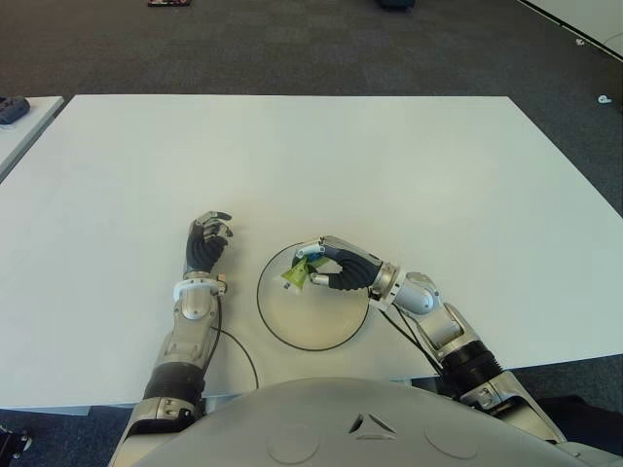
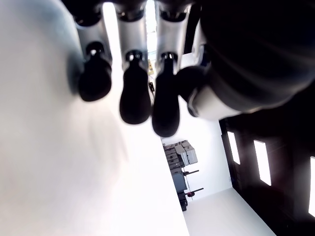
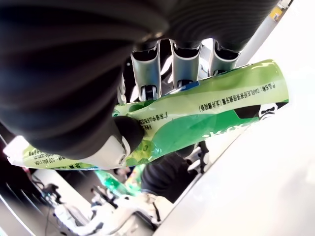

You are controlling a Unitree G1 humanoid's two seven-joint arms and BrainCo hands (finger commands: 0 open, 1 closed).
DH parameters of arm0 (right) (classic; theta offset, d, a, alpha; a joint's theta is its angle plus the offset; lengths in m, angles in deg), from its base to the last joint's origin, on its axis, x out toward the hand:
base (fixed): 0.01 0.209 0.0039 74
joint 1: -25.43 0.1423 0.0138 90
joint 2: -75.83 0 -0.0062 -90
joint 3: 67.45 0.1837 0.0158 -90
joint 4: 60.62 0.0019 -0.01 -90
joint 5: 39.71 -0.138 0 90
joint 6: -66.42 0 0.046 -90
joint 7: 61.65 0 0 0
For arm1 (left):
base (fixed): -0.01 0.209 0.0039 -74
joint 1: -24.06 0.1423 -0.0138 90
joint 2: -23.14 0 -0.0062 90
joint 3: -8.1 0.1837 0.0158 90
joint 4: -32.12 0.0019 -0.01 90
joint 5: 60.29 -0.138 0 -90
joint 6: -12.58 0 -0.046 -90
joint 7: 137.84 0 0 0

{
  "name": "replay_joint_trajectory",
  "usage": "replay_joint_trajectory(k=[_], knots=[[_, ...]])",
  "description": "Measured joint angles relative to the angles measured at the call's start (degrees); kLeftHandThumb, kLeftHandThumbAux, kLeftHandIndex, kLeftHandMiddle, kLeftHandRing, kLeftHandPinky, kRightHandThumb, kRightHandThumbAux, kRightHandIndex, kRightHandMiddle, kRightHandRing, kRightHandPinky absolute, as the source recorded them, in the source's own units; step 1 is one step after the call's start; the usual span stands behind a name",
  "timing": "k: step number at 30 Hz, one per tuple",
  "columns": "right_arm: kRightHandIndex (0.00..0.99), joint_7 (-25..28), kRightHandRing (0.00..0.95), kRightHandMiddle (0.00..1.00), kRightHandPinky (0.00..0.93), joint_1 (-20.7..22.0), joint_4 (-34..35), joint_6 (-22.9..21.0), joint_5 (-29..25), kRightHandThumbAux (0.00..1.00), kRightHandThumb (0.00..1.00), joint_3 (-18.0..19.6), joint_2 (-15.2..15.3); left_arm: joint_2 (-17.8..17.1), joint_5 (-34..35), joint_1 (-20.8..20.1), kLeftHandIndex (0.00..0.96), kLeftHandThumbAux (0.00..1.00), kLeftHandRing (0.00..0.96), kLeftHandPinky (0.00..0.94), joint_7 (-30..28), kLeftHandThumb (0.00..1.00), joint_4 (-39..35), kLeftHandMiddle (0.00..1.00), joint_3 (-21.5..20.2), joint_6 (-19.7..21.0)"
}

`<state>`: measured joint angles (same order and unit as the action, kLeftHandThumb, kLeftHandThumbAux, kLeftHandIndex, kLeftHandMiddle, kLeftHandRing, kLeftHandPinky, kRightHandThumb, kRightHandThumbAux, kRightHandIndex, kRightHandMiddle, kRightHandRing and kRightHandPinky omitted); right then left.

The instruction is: Put the toothpaste on the table into the plate.

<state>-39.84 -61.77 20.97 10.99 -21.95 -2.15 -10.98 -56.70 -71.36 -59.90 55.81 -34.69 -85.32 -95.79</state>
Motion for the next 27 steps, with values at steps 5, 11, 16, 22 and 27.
replay_joint_trajectory(k=[5,11,16,22,27], knots=[[0.428,-1.9,0.806,0.804,0.788,-0.2,0.4,-0.5,3.4,0.707,0.709,0.1,0.0,0.0,0.3,0.0,0.435,0.719,0.725,0.723,0.0,0.707,0.0,0.715,0.0,0.0],[0.170,-3.2,0.639,0.572,0.618,-0.7,2.4,-2.9,7.1,0.454,0.542,0.1,0.1,0.0,0.3,0.1,0.435,0.719,0.719,0.715,0.0,0.707,0.0,0.711,0.0,0.0],[0.035,-3.0,0.335,0.238,0.377,-0.8,4.3,-5.9,9.3,0.352,0.450,-0.1,0.4,0.0,0.4,0.1,0.435,0.718,0.722,0.719,0.0,0.707,0.0,0.714,0.0,0.0],[0.003,-2.9,0.053,0.032,0.127,-0.8,4.7,-7.0,9.8,0.256,0.411,-0.2,0.7,0.0,0.8,0.0,0.435,0.718,0.723,0.720,0.0,0.707,0.0,0.715,0.0,0.0],[0.000,-5.0,0.007,0.004,0.024,-0.7,4.2,-5.5,10.0,0.202,0.416,-0.2,0.6,0.0,1.0,0.0,0.435,0.718,0.722,0.717,0.0,0.707,0.1,0.714,0.0,-0.1]])
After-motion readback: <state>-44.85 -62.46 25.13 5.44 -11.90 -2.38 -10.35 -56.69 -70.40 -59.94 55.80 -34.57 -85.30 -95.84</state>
